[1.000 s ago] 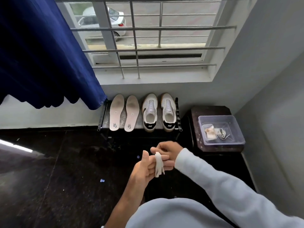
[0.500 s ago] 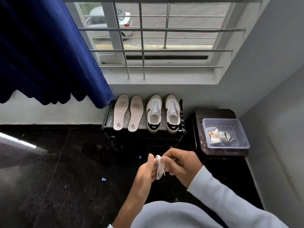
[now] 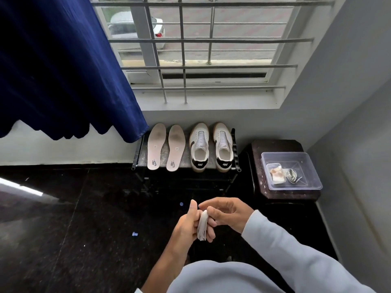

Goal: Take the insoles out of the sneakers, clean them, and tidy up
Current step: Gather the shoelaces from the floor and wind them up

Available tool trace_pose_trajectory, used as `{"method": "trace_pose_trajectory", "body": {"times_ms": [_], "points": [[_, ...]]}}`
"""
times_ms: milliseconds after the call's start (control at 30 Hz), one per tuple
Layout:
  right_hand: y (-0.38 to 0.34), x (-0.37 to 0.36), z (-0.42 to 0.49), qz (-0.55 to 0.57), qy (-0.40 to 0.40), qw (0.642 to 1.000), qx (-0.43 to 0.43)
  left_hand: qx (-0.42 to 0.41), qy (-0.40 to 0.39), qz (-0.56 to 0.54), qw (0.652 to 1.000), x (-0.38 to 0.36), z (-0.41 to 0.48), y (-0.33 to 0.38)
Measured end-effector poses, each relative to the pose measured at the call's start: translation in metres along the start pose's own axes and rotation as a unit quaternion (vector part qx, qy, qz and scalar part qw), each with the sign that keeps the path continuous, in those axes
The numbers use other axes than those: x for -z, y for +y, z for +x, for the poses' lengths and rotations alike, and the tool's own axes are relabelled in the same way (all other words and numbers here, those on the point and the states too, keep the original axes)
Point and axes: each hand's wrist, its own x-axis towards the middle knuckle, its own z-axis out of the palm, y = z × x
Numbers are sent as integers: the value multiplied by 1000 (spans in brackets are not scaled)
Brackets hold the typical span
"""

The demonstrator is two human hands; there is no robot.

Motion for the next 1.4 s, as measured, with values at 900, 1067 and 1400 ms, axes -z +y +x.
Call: {"method": "trace_pose_trajectory", "body": {"times_ms": [900,1067,1400], "points": [[38,31,-30,-92,440,893,-2,74,-128,-25,989,-65,79,-4],[51,117,-39,-91,479,873,-28,57,-114,-33,991,-130,139,-11],[111,366,-13,-93,453,878,-122,52,34,11,998,-314,310,-55]]}}
